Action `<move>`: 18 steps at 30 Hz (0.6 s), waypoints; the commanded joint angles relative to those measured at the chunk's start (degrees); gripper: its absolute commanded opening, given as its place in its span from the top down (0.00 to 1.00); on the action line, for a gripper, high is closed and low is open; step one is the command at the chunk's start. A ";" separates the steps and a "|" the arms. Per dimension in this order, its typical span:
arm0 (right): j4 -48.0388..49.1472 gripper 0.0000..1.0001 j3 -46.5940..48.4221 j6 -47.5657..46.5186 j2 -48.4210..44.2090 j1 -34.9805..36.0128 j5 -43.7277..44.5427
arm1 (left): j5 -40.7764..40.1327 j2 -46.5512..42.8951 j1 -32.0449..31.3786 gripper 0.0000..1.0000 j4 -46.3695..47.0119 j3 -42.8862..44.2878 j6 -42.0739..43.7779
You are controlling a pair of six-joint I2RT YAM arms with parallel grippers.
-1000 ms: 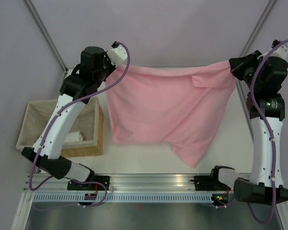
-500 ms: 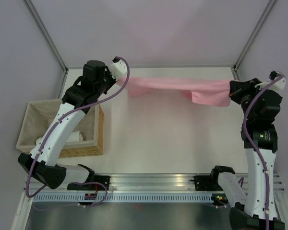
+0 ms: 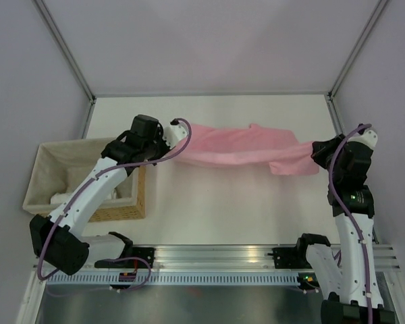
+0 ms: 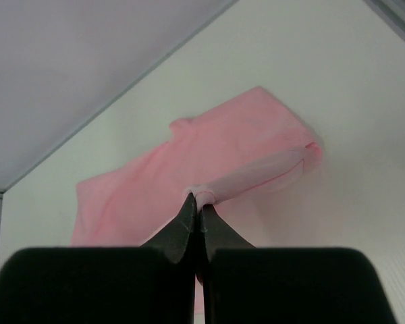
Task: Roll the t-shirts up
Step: Flatten the tshirt
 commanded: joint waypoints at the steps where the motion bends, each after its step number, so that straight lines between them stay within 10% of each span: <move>1: 2.29 1.00 -5.47 1.81 2.03 -0.27 -0.87 | 9.31 3.85 -0.50 0.98 -0.77 -2.68 0.53; 9: 8.09 1.00 -5.12 1.29 12.74 -0.36 0.80 | 4.85 25.11 -0.50 0.91 1.25 17.33 -7.29; 18: 13.72 1.00 -4.86 1.29 24.17 -0.27 1.32 | -4.84 44.03 0.37 0.48 1.17 34.06 -12.04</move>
